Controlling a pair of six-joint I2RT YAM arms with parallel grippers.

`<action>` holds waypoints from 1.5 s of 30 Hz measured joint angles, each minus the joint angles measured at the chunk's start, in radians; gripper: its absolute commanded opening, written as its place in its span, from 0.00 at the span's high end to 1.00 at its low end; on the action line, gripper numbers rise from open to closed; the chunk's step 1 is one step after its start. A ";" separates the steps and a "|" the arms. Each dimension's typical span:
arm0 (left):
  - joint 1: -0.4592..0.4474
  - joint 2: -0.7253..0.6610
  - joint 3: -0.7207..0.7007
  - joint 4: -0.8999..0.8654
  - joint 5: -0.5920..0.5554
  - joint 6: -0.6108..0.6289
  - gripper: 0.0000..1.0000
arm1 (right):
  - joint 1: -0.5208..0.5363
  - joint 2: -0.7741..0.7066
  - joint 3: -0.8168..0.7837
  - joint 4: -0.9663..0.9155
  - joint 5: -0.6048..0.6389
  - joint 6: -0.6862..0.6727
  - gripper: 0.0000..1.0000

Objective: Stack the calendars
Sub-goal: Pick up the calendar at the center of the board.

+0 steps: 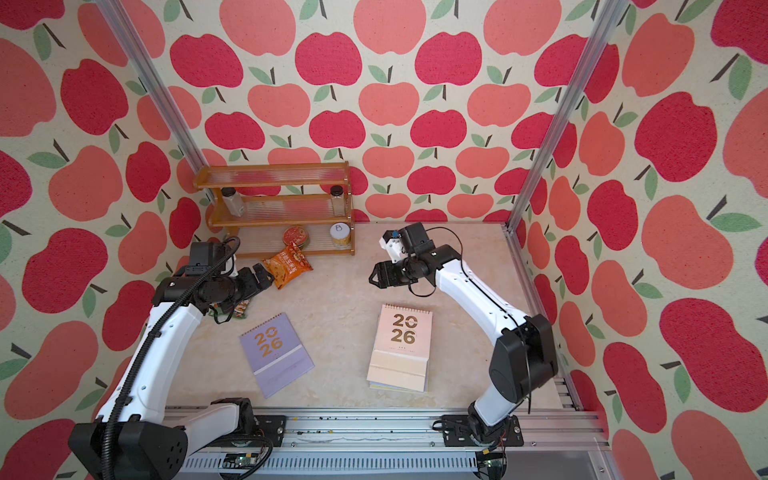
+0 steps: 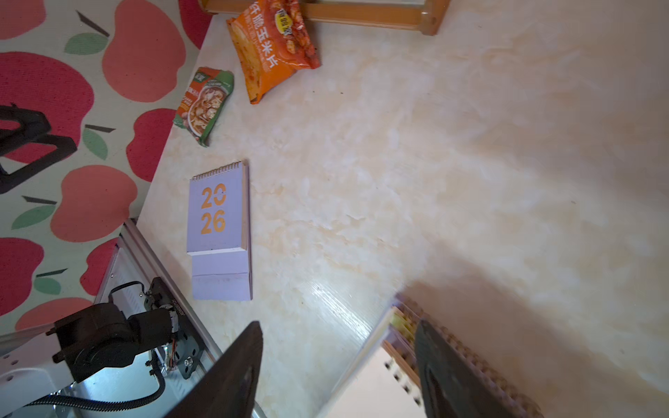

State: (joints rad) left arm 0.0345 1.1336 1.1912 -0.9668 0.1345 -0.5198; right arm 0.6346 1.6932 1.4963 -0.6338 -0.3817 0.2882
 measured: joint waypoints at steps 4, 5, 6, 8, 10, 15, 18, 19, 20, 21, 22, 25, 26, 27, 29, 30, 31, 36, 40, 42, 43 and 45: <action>0.048 -0.071 -0.051 -0.097 -0.069 -0.076 0.01 | 0.077 0.161 0.108 0.031 -0.074 -0.013 0.31; 0.058 -0.100 -0.083 -0.105 -0.069 -0.096 0.01 | 0.094 0.200 0.131 0.037 -0.096 -0.016 0.31; 0.066 -0.132 -0.120 -0.108 -0.067 -0.114 0.01 | 0.108 0.236 0.147 0.044 -0.117 -0.017 0.31; 0.076 -0.201 -0.200 -0.103 -0.056 -0.143 0.01 | 0.127 0.292 0.168 0.053 -0.149 -0.019 0.31; 0.084 -0.283 -0.298 -0.076 -0.021 -0.167 0.01 | 0.138 0.349 0.188 0.058 -0.178 -0.019 0.31; 0.099 -0.401 -0.436 -0.029 0.060 -0.213 0.00 | 0.142 0.427 0.214 0.057 -0.222 -0.019 0.32; 0.101 -0.397 -0.446 -0.023 0.077 -0.227 0.00 | 0.142 0.452 0.233 0.057 -0.235 -0.019 0.31; 0.101 -0.397 -0.450 -0.016 0.081 -0.227 0.01 | 0.143 0.458 0.240 0.058 -0.239 -0.019 0.32; 0.102 -0.398 -0.459 -0.008 0.091 -0.228 0.00 | 0.144 0.466 0.249 0.058 -0.242 -0.018 0.32; 0.102 -0.399 -0.468 0.000 0.098 -0.231 0.01 | 0.145 0.472 0.255 0.061 -0.246 -0.017 0.32; 0.103 -0.400 -0.478 0.008 0.108 -0.232 0.01 | 0.148 0.478 0.257 0.065 -0.248 -0.014 0.32; 0.111 -0.385 -0.502 0.025 0.132 -0.242 0.01 | 0.160 0.499 0.260 0.085 -0.252 0.003 0.32; 0.113 -0.372 -0.509 0.029 0.140 -0.246 0.01 | 0.166 0.506 0.260 0.093 -0.254 0.010 0.31; 0.114 -0.357 -0.516 0.034 0.145 -0.247 0.01 | 0.172 0.515 0.260 0.099 -0.257 0.019 0.32; 0.114 -0.325 -0.533 0.043 0.143 -0.250 0.00 | 0.187 0.531 0.264 0.107 -0.261 0.033 0.32; 0.115 -0.309 -0.542 0.047 0.141 -0.251 0.01 | 0.195 0.542 0.273 0.108 -0.264 0.038 0.32; 0.116 -0.298 -0.552 0.052 0.138 -0.253 0.01 | 0.203 0.553 0.285 0.108 -0.265 0.041 0.32; 0.128 -0.254 -0.597 0.109 0.121 -0.275 0.01 | 0.237 0.613 0.371 0.107 -0.276 0.055 0.31; 0.172 -0.169 -0.618 0.180 0.121 -0.276 0.01 | 0.254 0.636 0.416 0.106 -0.299 0.063 0.32; 0.198 -0.124 -0.633 0.213 0.133 -0.275 0.01 | 0.258 0.645 0.428 0.107 -0.311 0.069 0.32; 0.208 -0.108 -0.638 0.222 0.137 -0.275 0.01 | 0.260 0.649 0.431 0.107 -0.314 0.073 0.32; 0.224 -0.089 -0.642 0.237 0.143 -0.275 0.01 | 0.262 0.655 0.432 0.108 -0.320 0.078 0.32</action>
State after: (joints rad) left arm 0.2584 1.0451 0.5488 -0.7300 0.2775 -0.7948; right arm 0.8970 2.3478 1.9282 -0.5259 -0.7021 0.3660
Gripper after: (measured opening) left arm 0.994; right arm 0.685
